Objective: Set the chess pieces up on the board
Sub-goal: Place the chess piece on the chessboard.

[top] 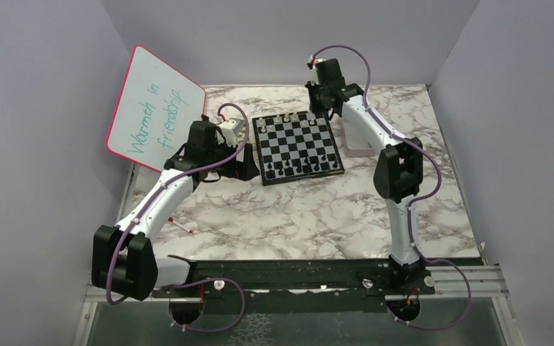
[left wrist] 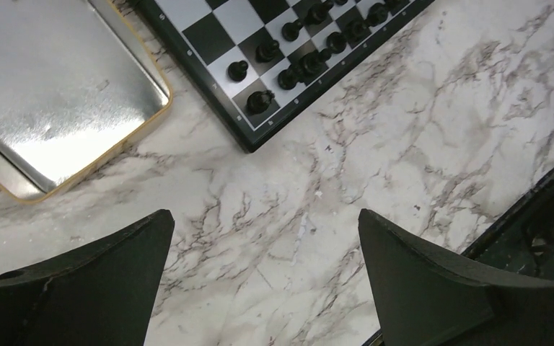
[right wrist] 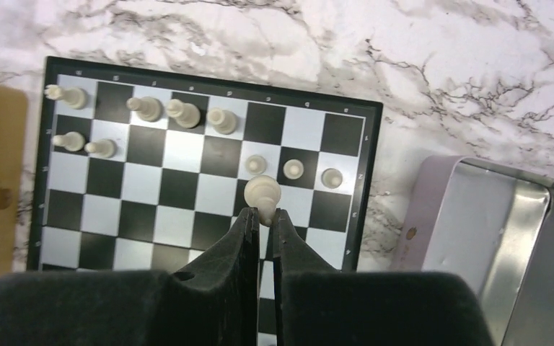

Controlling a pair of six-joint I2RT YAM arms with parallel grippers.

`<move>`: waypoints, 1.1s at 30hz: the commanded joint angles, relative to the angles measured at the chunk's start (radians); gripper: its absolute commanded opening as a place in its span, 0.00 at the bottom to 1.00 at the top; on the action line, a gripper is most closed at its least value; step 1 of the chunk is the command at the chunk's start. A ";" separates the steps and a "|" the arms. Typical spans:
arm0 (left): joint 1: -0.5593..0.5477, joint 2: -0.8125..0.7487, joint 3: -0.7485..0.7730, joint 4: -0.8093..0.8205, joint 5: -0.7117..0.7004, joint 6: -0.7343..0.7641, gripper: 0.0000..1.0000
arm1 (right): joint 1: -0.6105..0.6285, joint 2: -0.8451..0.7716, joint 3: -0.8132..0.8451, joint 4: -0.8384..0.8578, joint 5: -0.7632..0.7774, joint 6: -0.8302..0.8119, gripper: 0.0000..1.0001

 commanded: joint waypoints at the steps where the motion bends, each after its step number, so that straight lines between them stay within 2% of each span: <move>1: -0.016 -0.029 -0.031 -0.033 -0.109 0.055 0.99 | 0.004 0.079 0.089 -0.035 0.061 -0.098 0.08; 6: -0.030 -0.011 -0.021 -0.044 -0.101 0.061 0.99 | 0.003 0.153 0.176 -0.046 0.095 -0.134 0.08; 20: -0.037 -0.012 -0.025 -0.050 -0.118 0.066 0.99 | 0.003 0.241 0.200 0.044 0.077 -0.151 0.11; 33: -0.046 -0.005 -0.025 -0.050 -0.118 0.067 0.99 | 0.003 0.313 0.252 0.054 0.075 -0.168 0.13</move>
